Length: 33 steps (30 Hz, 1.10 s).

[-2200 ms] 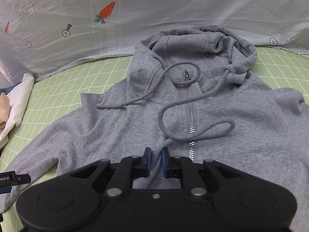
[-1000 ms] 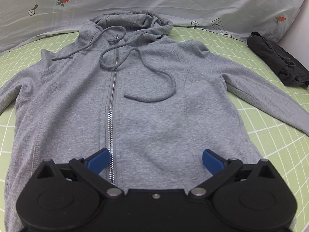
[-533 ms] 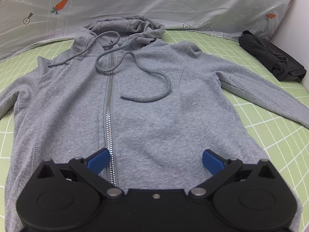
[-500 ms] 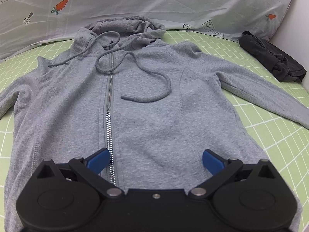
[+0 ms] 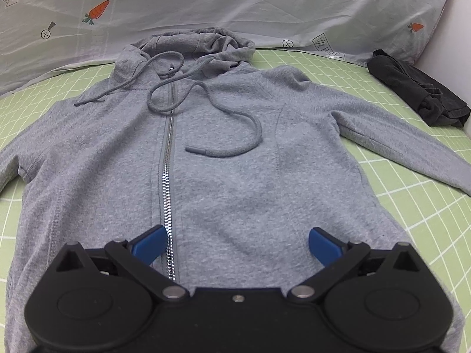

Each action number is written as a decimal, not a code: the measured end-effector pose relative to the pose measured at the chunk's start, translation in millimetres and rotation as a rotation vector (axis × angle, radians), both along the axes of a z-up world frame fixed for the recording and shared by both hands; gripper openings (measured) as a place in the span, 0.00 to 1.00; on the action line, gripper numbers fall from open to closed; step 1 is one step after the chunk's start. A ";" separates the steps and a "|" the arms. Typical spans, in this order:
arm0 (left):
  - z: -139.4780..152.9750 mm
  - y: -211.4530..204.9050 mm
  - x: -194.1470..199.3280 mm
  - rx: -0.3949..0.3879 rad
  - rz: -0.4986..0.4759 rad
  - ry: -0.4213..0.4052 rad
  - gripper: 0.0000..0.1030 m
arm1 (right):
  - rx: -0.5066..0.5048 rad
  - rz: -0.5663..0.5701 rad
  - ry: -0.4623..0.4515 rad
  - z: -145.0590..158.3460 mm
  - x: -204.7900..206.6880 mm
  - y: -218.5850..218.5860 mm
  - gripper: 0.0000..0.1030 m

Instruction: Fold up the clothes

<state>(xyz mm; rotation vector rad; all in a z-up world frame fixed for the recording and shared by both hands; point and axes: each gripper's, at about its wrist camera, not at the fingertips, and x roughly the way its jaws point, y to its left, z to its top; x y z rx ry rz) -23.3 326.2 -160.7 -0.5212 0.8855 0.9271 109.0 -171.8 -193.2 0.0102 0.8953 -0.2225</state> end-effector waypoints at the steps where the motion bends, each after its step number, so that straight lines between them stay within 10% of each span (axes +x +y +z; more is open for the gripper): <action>1: -1.0 -1.9 0.0 -0.002 -0.008 0.006 0.57 | 0.001 0.000 -0.001 -0.2 -0.2 -0.1 1.00; 5: -5.9 -14.8 2.8 0.023 -0.056 0.029 0.58 | 0.003 0.001 -0.007 -1.0 -1.1 -0.3 1.00; 12: -4.0 -24.2 6.8 0.058 -0.048 0.030 0.14 | 0.007 0.004 -0.016 -1.8 -2.2 -1.3 1.00; 17: 4.3 -30.5 21.1 -0.034 -0.065 -0.067 0.12 | 0.018 0.009 -0.022 -2.0 -3.2 -3.3 1.00; 22: 23.0 -80.3 62.4 -0.075 -0.296 -0.182 0.11 | 0.023 0.013 -0.022 -2.0 -3.2 -4.2 1.00; 28: 27.3 -154.7 107.9 -0.191 -0.653 -0.219 0.28 | 0.028 0.013 -0.023 -2.3 -3.4 -5.1 1.00; 33: 31.5 -173.9 100.5 -0.072 -0.727 -0.168 0.58 | 0.029 0.014 -0.032 -3.0 -4.8 -5.4 1.00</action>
